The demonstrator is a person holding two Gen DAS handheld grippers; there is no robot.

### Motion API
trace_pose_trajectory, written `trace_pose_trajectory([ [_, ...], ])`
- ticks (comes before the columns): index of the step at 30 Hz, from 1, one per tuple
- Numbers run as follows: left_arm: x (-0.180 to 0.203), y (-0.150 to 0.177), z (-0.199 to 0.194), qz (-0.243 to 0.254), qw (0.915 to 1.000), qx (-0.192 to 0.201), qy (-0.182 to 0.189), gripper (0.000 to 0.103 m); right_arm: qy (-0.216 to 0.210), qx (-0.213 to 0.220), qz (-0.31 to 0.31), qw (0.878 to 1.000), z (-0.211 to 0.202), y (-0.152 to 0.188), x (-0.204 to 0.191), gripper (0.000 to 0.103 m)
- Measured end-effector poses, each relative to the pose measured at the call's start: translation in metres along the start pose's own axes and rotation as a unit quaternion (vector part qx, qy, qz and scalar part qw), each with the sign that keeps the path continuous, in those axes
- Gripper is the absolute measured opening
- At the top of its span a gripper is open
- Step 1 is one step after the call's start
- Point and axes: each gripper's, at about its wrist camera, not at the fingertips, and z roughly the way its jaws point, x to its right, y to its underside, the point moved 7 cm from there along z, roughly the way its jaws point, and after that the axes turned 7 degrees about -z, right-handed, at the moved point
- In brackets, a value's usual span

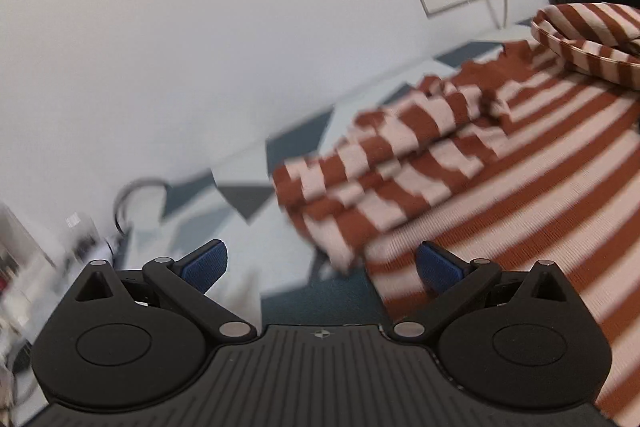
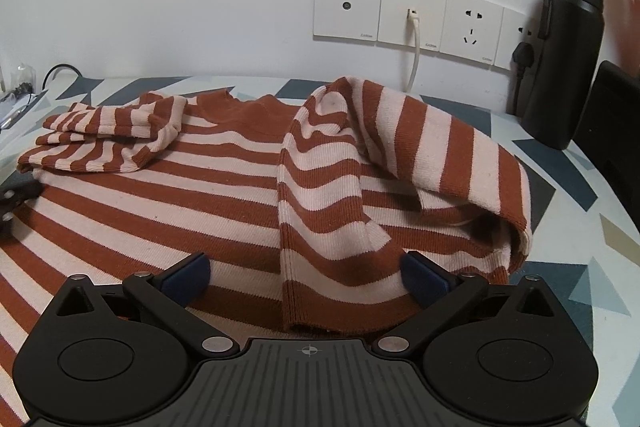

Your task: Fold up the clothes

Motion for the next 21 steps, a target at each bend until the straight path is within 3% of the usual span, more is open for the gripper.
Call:
trace_pose_trajectory([
  [1,0.004,-0.002,0.005,0.013,0.9998,0.004,-0.014,0.103,0.0,0.0,0.0,1.0,0.0,0.0,0.0,0.102],
  [6,-0.007,-0.002,0.021,-0.027,0.9991,-0.001,-0.032,0.103,0.002,0.0,-0.002,1.0,0.001,0.0,-0.001,0.102],
  [21,-0.009,-0.003,0.019,-0.03,0.999,0.0,-0.035,0.103,0.002,0.001,-0.003,1.0,0.0,0.001,-0.002,0.102],
])
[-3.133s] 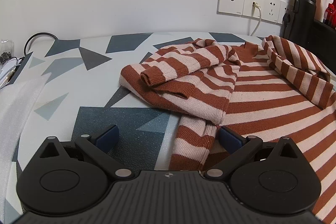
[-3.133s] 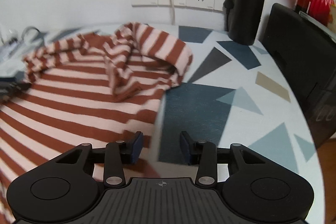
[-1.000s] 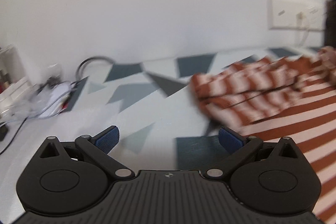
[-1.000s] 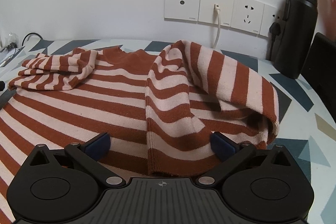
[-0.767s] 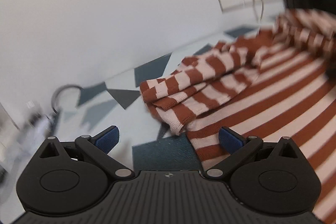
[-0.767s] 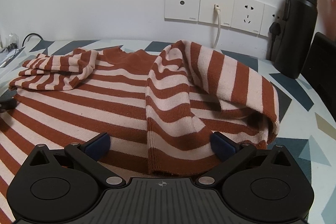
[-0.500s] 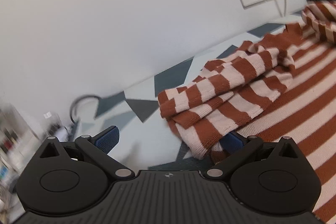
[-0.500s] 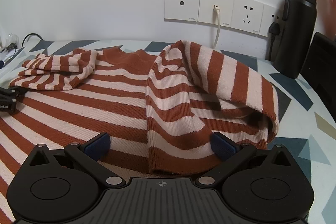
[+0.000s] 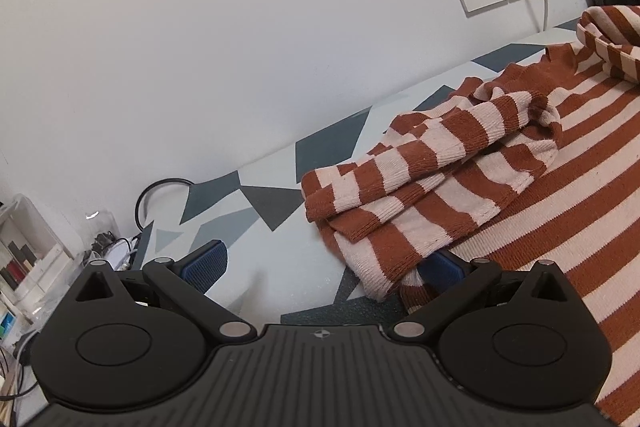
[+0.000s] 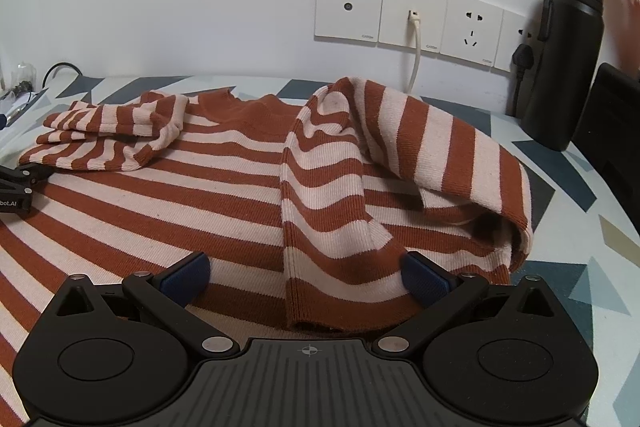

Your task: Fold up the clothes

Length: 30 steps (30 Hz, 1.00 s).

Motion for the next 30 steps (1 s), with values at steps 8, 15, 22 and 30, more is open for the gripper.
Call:
trace_pose_trajectory([
  [8,-0.022,0.005,0.012,-0.101,0.9893,-0.044,0.095,0.103,0.001,0.0,0.001,1.0,-0.001,0.0,0.0,0.102],
  [15,-0.046,0.002,-0.012,-0.266,0.9348,-0.06,0.228,0.102,0.0,-0.001,0.0,1.0,-0.001,0.0,0.001,0.102],
  [22,-0.017,-0.001,-0.038,-0.219,0.9383,-0.085,0.254,0.102,0.0,-0.001,-0.001,1.0,-0.001,0.0,0.002,0.102],
  [30,0.012,0.019,-0.035,-0.169,0.9513,-0.1,0.238,0.102,0.0,-0.001,0.0,1.0,-0.001,0.0,0.002,0.102],
])
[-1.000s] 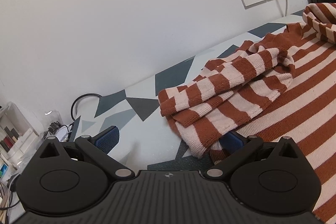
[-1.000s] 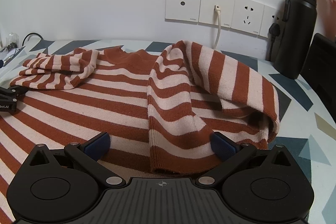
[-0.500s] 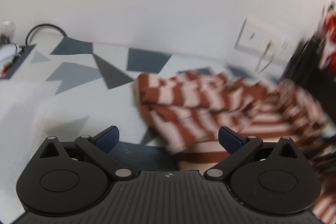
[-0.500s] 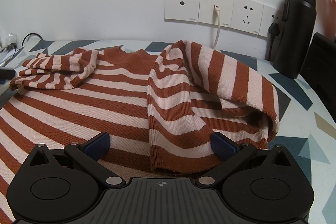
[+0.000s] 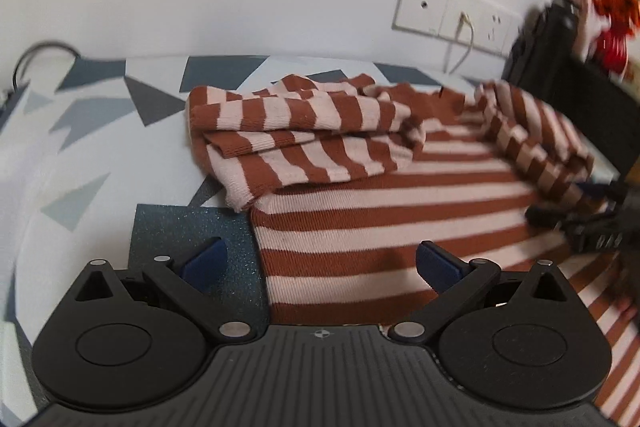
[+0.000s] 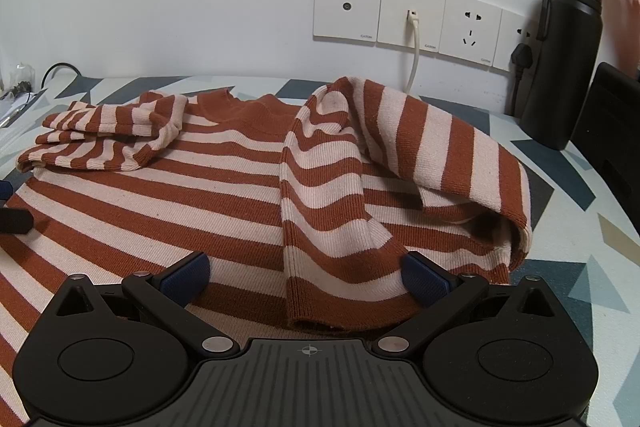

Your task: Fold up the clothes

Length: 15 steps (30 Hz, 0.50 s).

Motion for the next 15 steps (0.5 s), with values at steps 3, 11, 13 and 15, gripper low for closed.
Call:
trace_pose_trajectory([
  [3,0.0076,0.0053,0.0025,0.037,0.9989,0.008,-0.027,0.103,0.0,0.0,0.0,1.0,0.0,-0.0001,0.0001,0.102],
  [11,0.0068,0.0058,0.0012,0.036,0.9987,0.014,-0.032,0.103,0.001,0.0,-0.001,1.0,-0.0004,-0.0003,0.0001,0.102],
  [13,0.0068,0.0059,0.0012,0.037,0.9987,0.014,-0.032,0.103,0.001,0.0,-0.002,1.0,-0.0006,-0.0004,0.0001,0.102],
  [15,0.0072,0.0064,0.0013,0.039,0.9986,0.014,-0.032,0.103,0.002,0.0,-0.002,1.0,-0.0007,-0.0004,0.0,0.102],
])
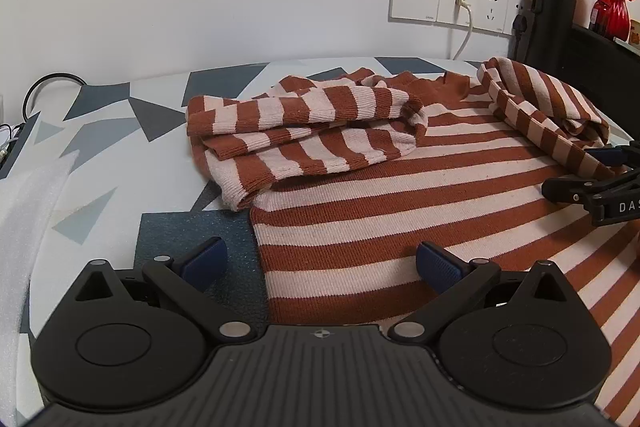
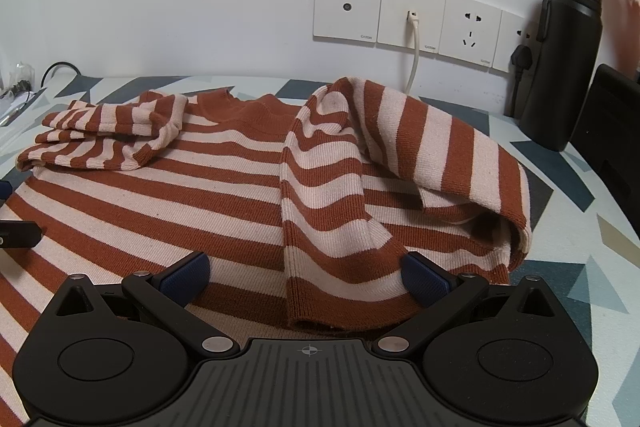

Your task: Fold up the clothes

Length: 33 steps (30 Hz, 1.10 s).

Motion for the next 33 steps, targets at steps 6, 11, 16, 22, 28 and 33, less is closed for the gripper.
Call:
trace_pose_trajectory([
  [6,-0.0001,0.0012,-0.001,0.001,1.0,0.001,-0.002,0.103,0.002,0.001,-0.002,1.0,-0.0006,-0.0001,0.0,0.102],
  [11,-0.0015,0.0021,-0.0025,-0.003,1.0,0.003,-0.008,0.103,0.004,0.002,-0.005,1.0,-0.0014,0.0001,-0.0001,0.102],
  [16,-0.0026,0.0034,-0.0042,-0.006,0.9999,0.004,-0.013,0.103,0.005,0.002,-0.005,1.0,-0.0015,0.0006,0.0001,0.102],
  [22,-0.0042,0.004,-0.0054,-0.008,0.9998,0.004,-0.016,0.103,0.002,0.0,-0.001,1.0,-0.0009,0.0012,0.0011,0.102],
  [28,-0.0051,0.0036,-0.0051,-0.009,0.9998,0.005,-0.015,0.103,0.001,0.0,-0.001,1.0,-0.001,0.002,0.0004,0.102],
  [33,-0.0051,0.0037,-0.0054,-0.011,0.9998,0.006,-0.017,0.103,0.002,0.0,0.0,1.0,-0.0009,0.0022,-0.0001,0.102],
])
